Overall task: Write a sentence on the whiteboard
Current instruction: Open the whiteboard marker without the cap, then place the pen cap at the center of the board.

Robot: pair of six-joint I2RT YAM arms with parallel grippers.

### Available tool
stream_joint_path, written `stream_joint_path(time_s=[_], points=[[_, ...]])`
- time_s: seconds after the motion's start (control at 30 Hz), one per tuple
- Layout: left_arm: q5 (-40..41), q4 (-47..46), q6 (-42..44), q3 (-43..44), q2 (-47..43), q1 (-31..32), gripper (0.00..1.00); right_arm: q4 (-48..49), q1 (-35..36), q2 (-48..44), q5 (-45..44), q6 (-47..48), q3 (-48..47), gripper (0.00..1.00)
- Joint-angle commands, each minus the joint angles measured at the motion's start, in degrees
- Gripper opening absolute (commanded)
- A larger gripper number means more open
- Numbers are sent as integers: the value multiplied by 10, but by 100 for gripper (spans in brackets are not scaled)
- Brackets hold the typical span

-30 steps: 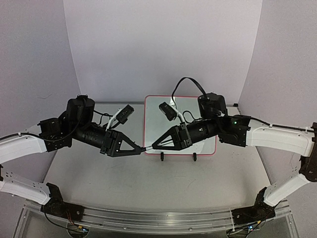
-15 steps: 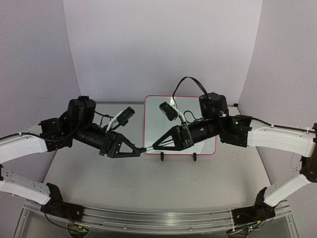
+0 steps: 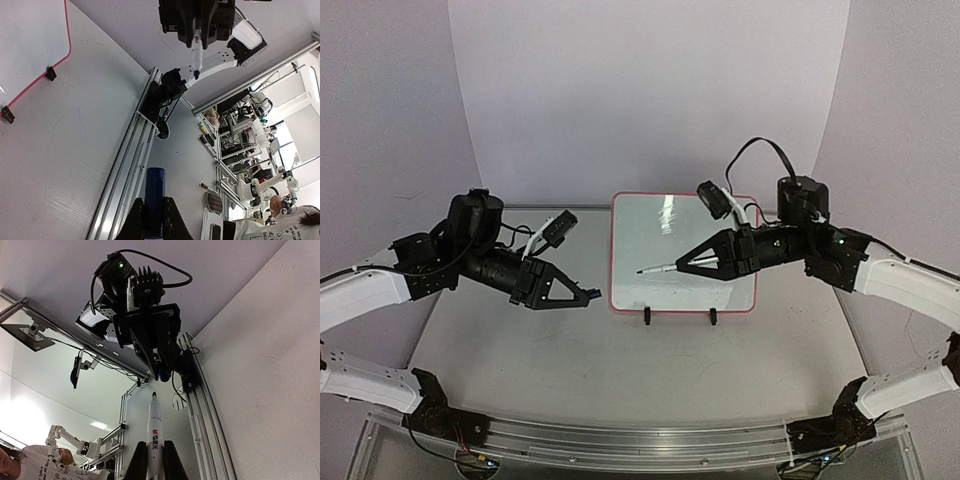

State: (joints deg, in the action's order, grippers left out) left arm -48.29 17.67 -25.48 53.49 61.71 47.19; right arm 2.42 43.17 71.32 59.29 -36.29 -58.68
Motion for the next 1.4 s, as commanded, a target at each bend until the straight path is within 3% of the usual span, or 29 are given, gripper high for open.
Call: stream_joint_path(time_s=[0.0, 0.13, 0.37, 0.6, 1.37], points=[[31, 58, 50, -12, -14, -22, 0, -23, -12, -46, -4, 10, 12, 0], [142, 92, 39, -51, 15, -22, 0, -103, -12, -71, -123, 31, 15, 0], [271, 16, -30, -131, 19, -22, 1, -113, -4, -121, -292, 19, 65, 0], [303, 15, -89, -136, 87, -22, 3, -108, 6, -109, -333, 21, 70, 0], [307, 2, -46, -119, 208, -22, 20, -80, 77, -49, -449, 27, 75, 0]])
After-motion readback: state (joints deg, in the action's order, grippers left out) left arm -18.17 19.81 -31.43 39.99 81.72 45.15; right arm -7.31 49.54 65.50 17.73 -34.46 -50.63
